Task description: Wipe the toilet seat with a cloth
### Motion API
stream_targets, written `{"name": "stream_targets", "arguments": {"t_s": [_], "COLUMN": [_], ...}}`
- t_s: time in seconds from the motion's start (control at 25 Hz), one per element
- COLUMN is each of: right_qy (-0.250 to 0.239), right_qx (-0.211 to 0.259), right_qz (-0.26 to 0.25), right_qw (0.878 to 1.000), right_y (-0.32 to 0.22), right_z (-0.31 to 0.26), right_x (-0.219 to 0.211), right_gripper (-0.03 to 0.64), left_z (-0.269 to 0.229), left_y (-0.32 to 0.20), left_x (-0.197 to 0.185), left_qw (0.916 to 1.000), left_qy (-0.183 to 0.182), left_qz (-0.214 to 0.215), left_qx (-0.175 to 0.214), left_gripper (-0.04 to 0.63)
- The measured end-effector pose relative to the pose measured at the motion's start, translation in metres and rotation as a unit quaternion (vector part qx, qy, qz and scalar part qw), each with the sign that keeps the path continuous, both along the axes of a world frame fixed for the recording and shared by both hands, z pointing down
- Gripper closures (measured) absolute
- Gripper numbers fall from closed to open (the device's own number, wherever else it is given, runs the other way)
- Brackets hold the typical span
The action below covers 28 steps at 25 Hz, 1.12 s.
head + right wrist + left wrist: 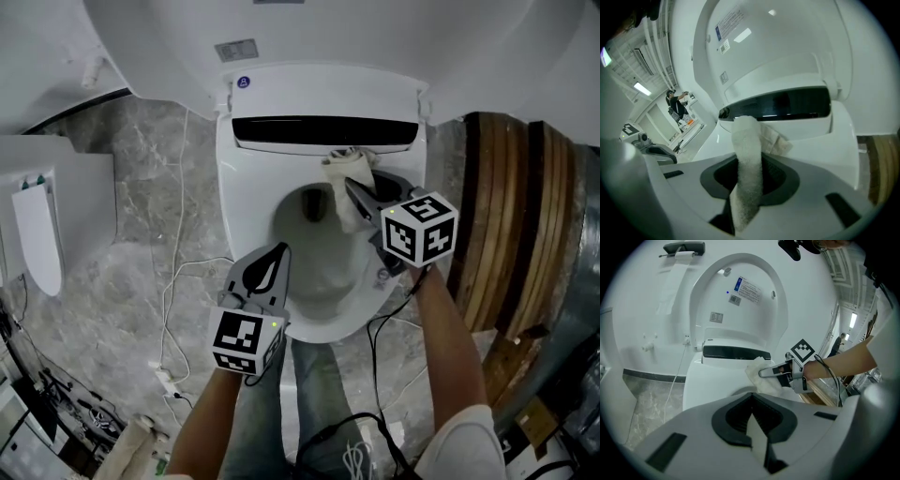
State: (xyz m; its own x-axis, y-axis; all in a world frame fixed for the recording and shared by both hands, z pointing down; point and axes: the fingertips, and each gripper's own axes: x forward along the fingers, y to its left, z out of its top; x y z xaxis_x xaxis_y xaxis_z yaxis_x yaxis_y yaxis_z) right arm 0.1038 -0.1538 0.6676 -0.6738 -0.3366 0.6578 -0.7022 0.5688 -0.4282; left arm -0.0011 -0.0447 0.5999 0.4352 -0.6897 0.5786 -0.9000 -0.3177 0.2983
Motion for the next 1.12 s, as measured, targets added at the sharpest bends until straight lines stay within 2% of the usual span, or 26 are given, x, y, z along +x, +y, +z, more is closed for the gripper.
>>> {"name": "stream_targets", "arguments": {"t_s": [0.2,0.64,1.12], "right_qy": [-0.013,-0.013,-0.01], "right_qx": [0.001,-0.003,0.001], "right_qz": [0.055,0.142,0.149], "right_qw": [0.998,0.99,0.989], "right_y": [-0.01,-0.017,-0.014], "right_z": [-0.01,-0.018,-0.018], "right_x": [0.029,0.101,0.114], "right_gripper": [0.517,0.517,0.516], "left_z": [0.001,-0.001,0.0], "left_y": [-0.001,-0.007,-0.01], "left_x": [0.019,0.061,0.077], "left_qw": [0.9999,0.9985,0.9975], "left_qy": [0.001,0.007,0.006], "left_qz": [0.017,0.054,0.07], "left_qx": [-0.001,0.001,0.002], "left_gripper": [0.584,0.584,0.584]}}
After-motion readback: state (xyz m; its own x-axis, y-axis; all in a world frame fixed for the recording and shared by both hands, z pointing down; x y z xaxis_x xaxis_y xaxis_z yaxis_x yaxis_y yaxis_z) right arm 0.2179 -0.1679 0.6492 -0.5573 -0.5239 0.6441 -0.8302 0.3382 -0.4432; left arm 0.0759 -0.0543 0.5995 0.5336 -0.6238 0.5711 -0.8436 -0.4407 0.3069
